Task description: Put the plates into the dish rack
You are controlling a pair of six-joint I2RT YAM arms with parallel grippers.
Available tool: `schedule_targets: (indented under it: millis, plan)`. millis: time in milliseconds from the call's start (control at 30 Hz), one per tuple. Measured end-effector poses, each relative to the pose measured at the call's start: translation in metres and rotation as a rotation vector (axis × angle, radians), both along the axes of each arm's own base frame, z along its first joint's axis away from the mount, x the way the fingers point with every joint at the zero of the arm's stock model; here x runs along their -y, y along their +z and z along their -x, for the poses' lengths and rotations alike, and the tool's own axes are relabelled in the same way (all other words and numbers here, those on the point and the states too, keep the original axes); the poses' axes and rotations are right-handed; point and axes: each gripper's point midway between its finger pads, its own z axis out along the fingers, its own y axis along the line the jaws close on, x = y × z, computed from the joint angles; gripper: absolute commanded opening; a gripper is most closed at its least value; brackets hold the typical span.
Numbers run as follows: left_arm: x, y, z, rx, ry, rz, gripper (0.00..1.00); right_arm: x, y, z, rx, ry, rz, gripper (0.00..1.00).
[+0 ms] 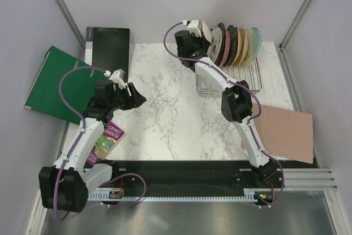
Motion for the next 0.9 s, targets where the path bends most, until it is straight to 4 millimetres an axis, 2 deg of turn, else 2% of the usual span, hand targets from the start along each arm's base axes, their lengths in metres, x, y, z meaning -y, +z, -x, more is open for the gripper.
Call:
schedule_targets:
  millis: [33, 100, 167, 233, 333, 733, 900]
  plan:
    - [0.0, 0.0, 0.0, -0.001, 0.0, 0.001, 0.64, -0.004, -0.001, -0.001, -0.002, 0.017, -0.006, 0.41]
    - [0.001, 0.0, 0.0, -0.003, -0.002, 0.006, 0.64, -0.027, -0.013, -0.002, -0.032, 0.105, -0.032, 0.49]
    - [0.002, 0.0, 0.0, -0.008, -0.003, 0.013, 0.64, -0.054, -0.045, 0.001, -0.109, 0.202, -0.031, 0.51]
    - [0.005, 0.0, 0.0, -0.018, -0.012, 0.025, 0.64, -0.057, -0.073, 0.012, -0.186, 0.195, 0.043, 0.52]
    - [0.007, 0.001, 0.0, -0.023, -0.017, 0.036, 0.64, -0.053, -0.088, 0.015, -0.235, 0.199, 0.059, 0.53]
    - [0.009, 0.006, 0.0, -0.008, -0.029, 0.05, 0.64, -0.052, -0.088, 0.016, -0.23, 0.195, 0.05, 0.55]
    - [0.01, 0.008, -0.001, 0.004, -0.031, 0.052, 0.64, -0.052, -0.076, 0.018, -0.228, 0.207, 0.06, 0.64]
